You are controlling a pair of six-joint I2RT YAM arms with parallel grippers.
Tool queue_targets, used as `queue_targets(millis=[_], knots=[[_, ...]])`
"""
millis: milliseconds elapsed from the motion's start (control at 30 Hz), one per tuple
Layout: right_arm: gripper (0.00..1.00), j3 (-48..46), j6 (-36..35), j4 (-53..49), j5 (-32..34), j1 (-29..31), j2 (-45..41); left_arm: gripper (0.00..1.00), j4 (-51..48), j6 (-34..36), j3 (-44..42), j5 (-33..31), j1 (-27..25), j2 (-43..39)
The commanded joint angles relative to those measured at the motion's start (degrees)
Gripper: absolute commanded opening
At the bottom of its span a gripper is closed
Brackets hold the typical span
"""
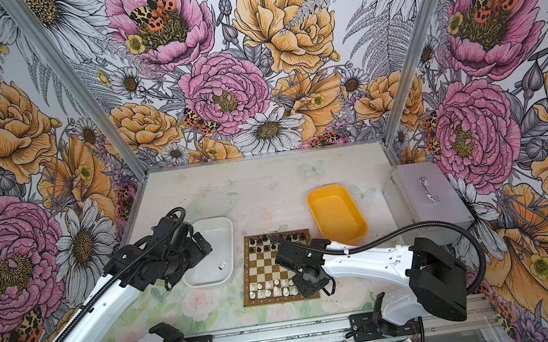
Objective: Set up the chess pieces on the board
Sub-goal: 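Lower the pawn onto the board square and open the right gripper, then raise the right gripper off the board while the left gripper descends into the white tray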
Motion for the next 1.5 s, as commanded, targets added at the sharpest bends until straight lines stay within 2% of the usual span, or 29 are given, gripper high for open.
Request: queue_targets(millis=[0,167,500,667,900,1200,1333,1467], knots=[[0.33,1.52,-0.46,-0.35,1.05,-0.20,-1.13,0.99,-0.31,0.67,-0.14,0.84,0.53,-1.42],[0.35,2.29,-0.50,-0.52,1.03,-0.20,-1.45,0.99,-0.31,0.71,-0.10,0.96,0.59,-1.48],[0.46,6.96,0.20,-3.19,2.06,-0.20,-4.90,0.99,-0.38,1.40,-1.53,1.11,1.13,-1.45],[0.51,12.94,0.98,-7.17,4.28,-0.19,-6.85,0.98,-0.49,2.95,-3.86,3.26,1.53,-0.84],[0.56,23.87,-0.34,-11.58,7.85,-1.92,-7.05,0.89,-1.88,6.70,-8.65,8.24,1.69,0.80],[0.57,32.65,-1.03,-11.91,6.78,-6.61,-0.95,0.83,-1.87,15.83,-3.52,6.21,3.05,14.49],[0.57,35.21,-1.14,-11.99,5.44,-8.67,1.55,0.71,-1.60,21.08,0.41,6.19,5.03,20.09],[0.57,37.42,-1.30,-12.21,4.92,-9.82,4.06,0.65,0.01,26.96,2.95,7.86,6.04,24.57]])
